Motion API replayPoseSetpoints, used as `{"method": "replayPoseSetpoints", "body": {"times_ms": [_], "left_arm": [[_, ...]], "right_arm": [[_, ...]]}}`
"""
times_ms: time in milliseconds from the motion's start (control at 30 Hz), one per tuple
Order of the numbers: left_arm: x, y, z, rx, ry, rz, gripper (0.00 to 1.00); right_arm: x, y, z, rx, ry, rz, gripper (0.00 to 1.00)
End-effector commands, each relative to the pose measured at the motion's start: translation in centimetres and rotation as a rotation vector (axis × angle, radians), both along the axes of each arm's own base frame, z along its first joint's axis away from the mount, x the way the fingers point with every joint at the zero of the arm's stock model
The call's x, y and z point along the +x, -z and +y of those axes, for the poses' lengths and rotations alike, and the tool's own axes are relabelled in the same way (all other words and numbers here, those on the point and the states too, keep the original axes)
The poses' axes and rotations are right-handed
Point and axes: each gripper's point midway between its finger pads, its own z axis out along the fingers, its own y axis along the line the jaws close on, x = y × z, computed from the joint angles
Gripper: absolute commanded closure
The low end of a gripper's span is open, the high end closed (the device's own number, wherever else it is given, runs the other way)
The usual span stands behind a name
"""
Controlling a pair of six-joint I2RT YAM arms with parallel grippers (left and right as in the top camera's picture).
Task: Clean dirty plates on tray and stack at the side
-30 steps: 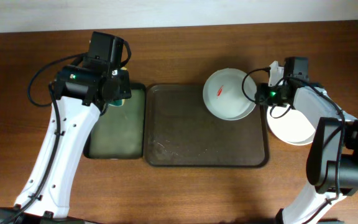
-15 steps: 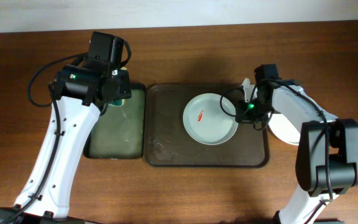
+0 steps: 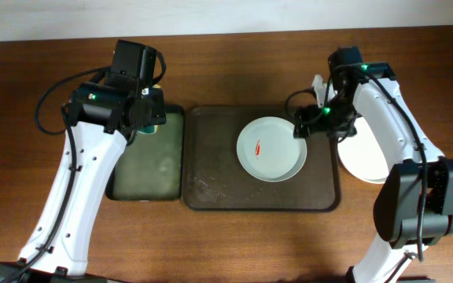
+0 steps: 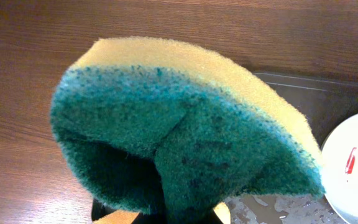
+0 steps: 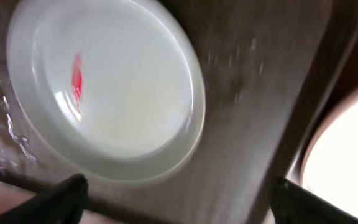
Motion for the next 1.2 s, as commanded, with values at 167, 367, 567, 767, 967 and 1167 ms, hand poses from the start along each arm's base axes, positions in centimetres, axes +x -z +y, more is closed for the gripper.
{"method": "replayPoseSetpoints", "body": {"times_ms": [167, 367, 567, 767, 967, 1167], "left_arm": [[0.1, -0.2, 0.0, -0.002, 0.011, -0.006, 1.0], [0.0, -0.2, 0.0, -0.002, 0.011, -0.004, 1.0], [0.0, -0.2, 0.0, -0.001, 0.011, -0.003, 1.0], [0.0, -0.2, 0.0, -0.002, 0.011, -0.004, 1.0], [0.0, -0.2, 0.0, -0.002, 0.011, -0.004, 1.0], [0.2, -0.3, 0.0, -0.004, 0.011, -0.01, 1.0]], "right_arm": [[-0.6, -1.0, 1.6, 0.089, 0.059, 0.033, 0.87], [-3.6, 0.1, 0.0, -0.113, 0.196, 0.166, 0.9], [-4.2, 3.1, 0.3, -0.199, 0.272, 0.164, 0.69], [-2.7, 6.0, -0.1, -0.176, 0.314, 0.089, 0.72], [-2.1, 8.6, -0.2, -0.156, 0.323, 0.026, 0.82], [-1.8, 9.1, 0.2, -0.116, 0.327, 0.013, 0.96]]}}
